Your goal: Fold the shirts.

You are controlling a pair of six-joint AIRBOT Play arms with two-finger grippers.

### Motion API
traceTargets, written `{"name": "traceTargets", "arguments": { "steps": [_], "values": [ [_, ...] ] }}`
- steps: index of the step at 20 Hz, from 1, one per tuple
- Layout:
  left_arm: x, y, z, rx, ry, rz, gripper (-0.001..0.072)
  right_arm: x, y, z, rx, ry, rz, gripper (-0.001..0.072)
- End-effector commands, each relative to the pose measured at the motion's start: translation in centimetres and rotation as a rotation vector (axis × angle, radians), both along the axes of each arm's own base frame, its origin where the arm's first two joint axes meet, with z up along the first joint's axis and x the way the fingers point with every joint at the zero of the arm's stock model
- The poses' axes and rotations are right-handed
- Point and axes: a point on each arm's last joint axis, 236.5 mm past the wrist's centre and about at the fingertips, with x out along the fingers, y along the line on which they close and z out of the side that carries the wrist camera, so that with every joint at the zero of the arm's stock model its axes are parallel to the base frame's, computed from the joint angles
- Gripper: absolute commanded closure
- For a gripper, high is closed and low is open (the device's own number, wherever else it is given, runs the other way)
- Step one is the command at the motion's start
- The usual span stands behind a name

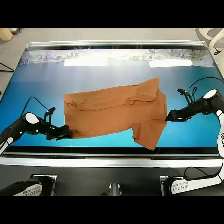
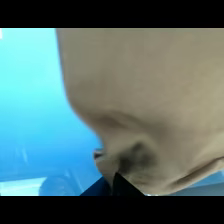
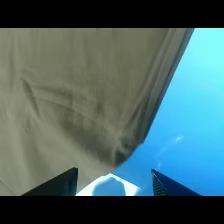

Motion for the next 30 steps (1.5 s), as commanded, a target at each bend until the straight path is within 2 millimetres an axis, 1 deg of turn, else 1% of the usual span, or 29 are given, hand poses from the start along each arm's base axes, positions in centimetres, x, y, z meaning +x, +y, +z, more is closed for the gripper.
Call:
{"name": "traceTargets", "arguments": {
  "steps": [1,2,3,4,5,6,7,8,9,10,11,12,13,14,15,16,17,18,19,20,21,22,23,24,25,26,27,28,30],
  "values": [
    [0.2,-0.4,0.9,-0.017,-0.021,0.005,0.0681,1.7,1.3,-1.4,0.070,-0.026,-0.073,0.0310],
    [0.3,-0.4,1.0,-0.017,-0.026,0.005,0.0681,2.1,1.5,-1.6,0.085,-0.033,-0.091,0.0316],
    [0.4,-0.4,1.2,-0.017,-0.033,0.005,0.0682,2.5,1.5,-1.8,0.086,-0.041,-0.103,0.0339],
    [0.4,-0.4,1.4,-0.017,-0.040,0.005,0.0681,2.8,1.3,-2.0,0.077,-0.051,-0.112,0.0340],
    [0.5,-0.4,1.5,-0.017,-0.046,0.005,0.0681,3.1,1.1,-2.0,0.069,-0.063,-0.120,0.0362],
    [0.6,-0.4,1.6,-0.016,-0.052,0.007,0.0681,3.1,1.1,-2.0,0.070,-0.060,-0.119,0.0402],
    [0.7,-0.3,1.7,-0.015,-0.058,0.009,0.0681,2.8,1.3,-1.9,0.077,-0.052,-0.114,0.0566],
    [1.0,-0.3,1.9,-0.015,-0.067,0.009,0.0681,2.6,1.4,-1.8,0.084,-0.044,-0.107,0.0692],
    [1.7,-0.3,2.6,-0.015,-0.090,0.009,0.0682,2.4,1.6,-1.3,0.089,-0.047,-0.089,0.0691],
    [2.8,-0.3,3.7,-0.015,-0.131,0.009,0.0681,2.4,1.6,-0.6,0.087,-0.067,-0.068,0.0692],
    [4.5,-0.4,5.7,-0.018,-0.197,0.012,0.0682,2.7,1.5,0.5,0.077,-0.104,-0.051,0.0693],
    [6.4,-0.3,8.2,-0.016,-0.278,0.012,0.0682,3.4,1.2,2.1,0.058,-0.157,-0.041,0.0693],
    [8.6,-0.2,11.9,-0.011,-0.392,0.012,0.0683,4.4,0.8,4.4,0.031,-0.229,-0.029,0.0693],
    [10.7,0.2,16.4,0.004,-0.524,0.013,0.0683,5.7,0.3,7.6,-0.003,-0.324,-0.022,0.0693],
    [12.7,0.6,22.4,0.022,-0.690,0.022,0.0683,7.5,-0.1,12.3,-0.042,-0.468,-0.002,0.0693],
    [13.9,0.8,29.3,0.027,-0.869,0.040,0.0683,8.9,-0.2,18.1,-0.088,-0.634,0.025,0.0693],
    [14.0,1.2,37.7,0.032,-1.088,0.069,0.0683,9.6,-0.4,25.5,-0.161,-0.831,0.047,0.0693],
    [12.4,1.6,46.7,0.032,-1.320,0.106,0.0683,9.2,-0.6,33.2,-0.247,-1.021,0.039,0.0693],
    [9.5,2.1,54.6,0.027,-1.530,0.146,0.0682,7.3,-0.5,41.8,-0.344,-1.234,0.008,0.0693],
    [5.7,2.6,61.3,0.017,-1.719,0.187,0.0682,4.1,0.1,49.5,-0.426,-1.438,-0.034,0.0692],
    [1.2,3.0,66.7,0.003,-1.883,0.224,0.0682,-0.6,1.0,56.8,-0.512,-1.645,-0.080,0.0692],
    [-2.5,3.2,69.7,-0.008,-1.985,0.241,0.0682,-5.5,2.0,62.0,-0.576,-1.812,-0.122,0.0692],
    [-5.5,3.2,71.1,-0.015,-2.044,0.246,0.0682,-10.6,3.1,65.8,-0.634,-1.946,-0.163,0.0693],
    [-7.6,3.0,71.4,-0.017,-2.066,0.238,0.0682,-14.6,4.0,67.7,-0.689,-2.025,-0.179,0.0693],
    [-8.7,2.8,71.2,-0.015,-2.065,0.223,0.0682,-17.2,4.6,68.4,-0.729,-2.056,-0.184,0.0693],
    [-9.3,2.5,70.9,-0.012,-2.056,0.208,0.0682,-18.8,4.9,68.5,-0.762,-2.061,-0.179,0.0693],
    [-9.4,2.4,70.7,-0.011,-2.050,0.202,0.0682,-19.7,5.1,68.2,-0.795,-2.052,-0.167,0.0693],
    [-9.3,2.4,70.6,-0.010,-2.047,0.200,0.0682,-19.9,5.1,67.9,-0.808,-2.036,-0.160,0.0693],
    [-8.6,2.4,70.4,-0.008,-2.034,0.199,0.0683,-19.4,5.0,67.3,-0.758,-2.009,-0.178,0.0693]
  ]
}}
